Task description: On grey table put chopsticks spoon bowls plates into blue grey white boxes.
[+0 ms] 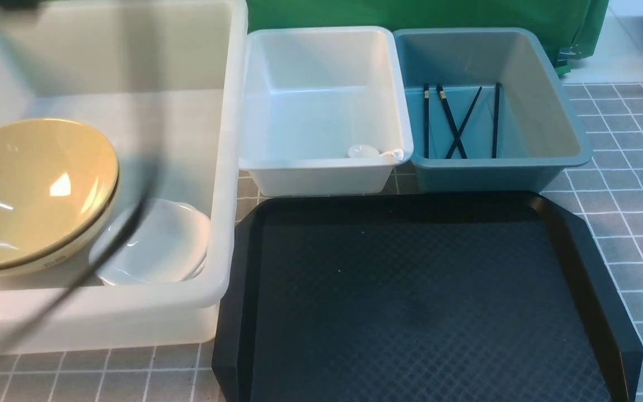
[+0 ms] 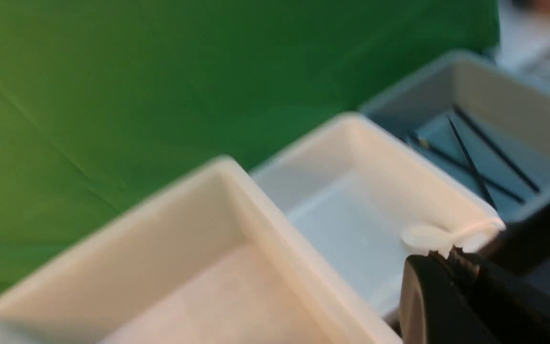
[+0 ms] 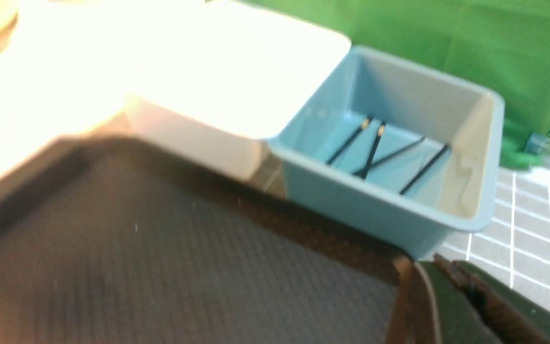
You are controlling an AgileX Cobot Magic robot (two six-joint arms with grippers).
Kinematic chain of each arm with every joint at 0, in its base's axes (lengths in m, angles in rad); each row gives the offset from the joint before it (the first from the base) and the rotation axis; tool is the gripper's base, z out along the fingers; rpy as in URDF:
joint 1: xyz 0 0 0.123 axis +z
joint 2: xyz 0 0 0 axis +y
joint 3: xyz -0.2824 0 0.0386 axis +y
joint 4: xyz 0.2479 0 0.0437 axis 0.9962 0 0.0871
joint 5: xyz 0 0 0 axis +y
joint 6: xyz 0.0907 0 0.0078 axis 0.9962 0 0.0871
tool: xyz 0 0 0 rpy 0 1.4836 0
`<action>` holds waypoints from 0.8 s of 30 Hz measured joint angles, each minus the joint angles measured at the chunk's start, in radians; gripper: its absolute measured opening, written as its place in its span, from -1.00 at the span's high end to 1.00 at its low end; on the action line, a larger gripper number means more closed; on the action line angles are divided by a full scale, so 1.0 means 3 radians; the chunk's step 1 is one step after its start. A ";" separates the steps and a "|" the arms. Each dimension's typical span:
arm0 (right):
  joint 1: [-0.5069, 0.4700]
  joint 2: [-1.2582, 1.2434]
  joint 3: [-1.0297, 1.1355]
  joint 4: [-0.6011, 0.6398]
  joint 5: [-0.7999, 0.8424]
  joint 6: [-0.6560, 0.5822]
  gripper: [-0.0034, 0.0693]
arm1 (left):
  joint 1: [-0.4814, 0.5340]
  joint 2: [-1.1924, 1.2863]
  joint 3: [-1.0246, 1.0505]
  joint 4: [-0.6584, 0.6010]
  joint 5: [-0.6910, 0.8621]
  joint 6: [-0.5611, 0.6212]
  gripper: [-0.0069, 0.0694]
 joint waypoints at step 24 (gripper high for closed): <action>0.0000 -0.0134 0.0530 0.0004 -0.1667 0.0217 0.81 | 0.0008 -0.2043 0.2982 0.1800 -0.0830 -0.2533 0.84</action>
